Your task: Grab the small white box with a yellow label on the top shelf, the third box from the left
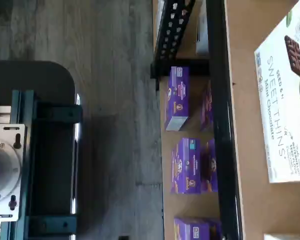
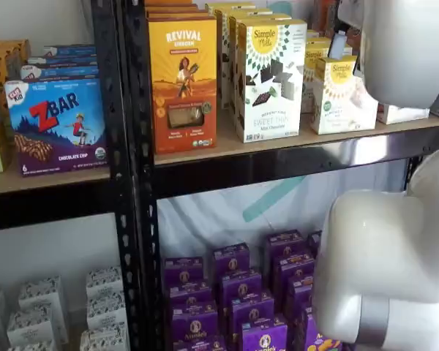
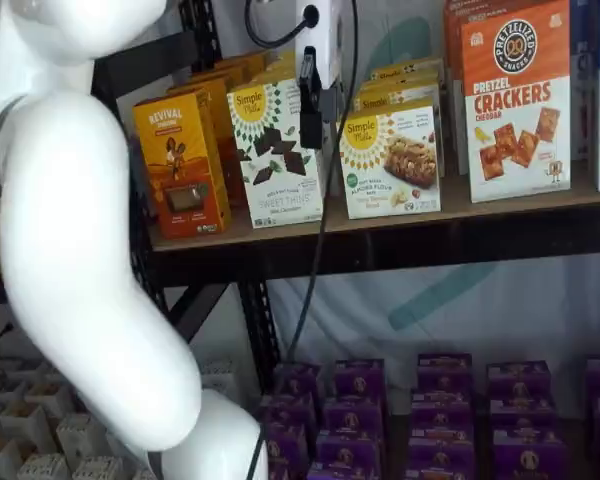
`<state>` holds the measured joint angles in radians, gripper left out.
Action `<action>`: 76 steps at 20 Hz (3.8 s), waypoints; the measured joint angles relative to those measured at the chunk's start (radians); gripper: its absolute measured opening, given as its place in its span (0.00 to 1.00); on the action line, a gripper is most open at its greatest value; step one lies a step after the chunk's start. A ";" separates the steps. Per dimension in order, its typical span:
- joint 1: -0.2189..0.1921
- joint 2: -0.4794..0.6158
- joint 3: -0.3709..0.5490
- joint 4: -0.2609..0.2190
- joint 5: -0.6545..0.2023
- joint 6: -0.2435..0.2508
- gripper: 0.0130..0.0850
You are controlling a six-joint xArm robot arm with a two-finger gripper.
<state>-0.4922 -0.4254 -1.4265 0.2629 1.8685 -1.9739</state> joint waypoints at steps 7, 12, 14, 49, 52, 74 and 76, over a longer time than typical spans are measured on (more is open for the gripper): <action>0.062 -0.050 0.020 -0.022 -0.003 0.058 1.00; 0.049 -0.127 0.131 0.035 -0.213 0.044 1.00; 0.052 -0.132 0.154 0.026 -0.273 0.034 1.00; 0.110 0.233 -0.085 -0.217 -0.228 0.032 1.00; 0.110 0.237 -0.086 -0.213 -0.233 0.032 1.00; 0.097 0.234 -0.075 -0.185 -0.261 0.022 0.50; 0.095 0.232 -0.072 -0.183 -0.262 0.020 0.44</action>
<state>-0.3969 -0.1937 -1.4983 0.0797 1.6062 -1.9536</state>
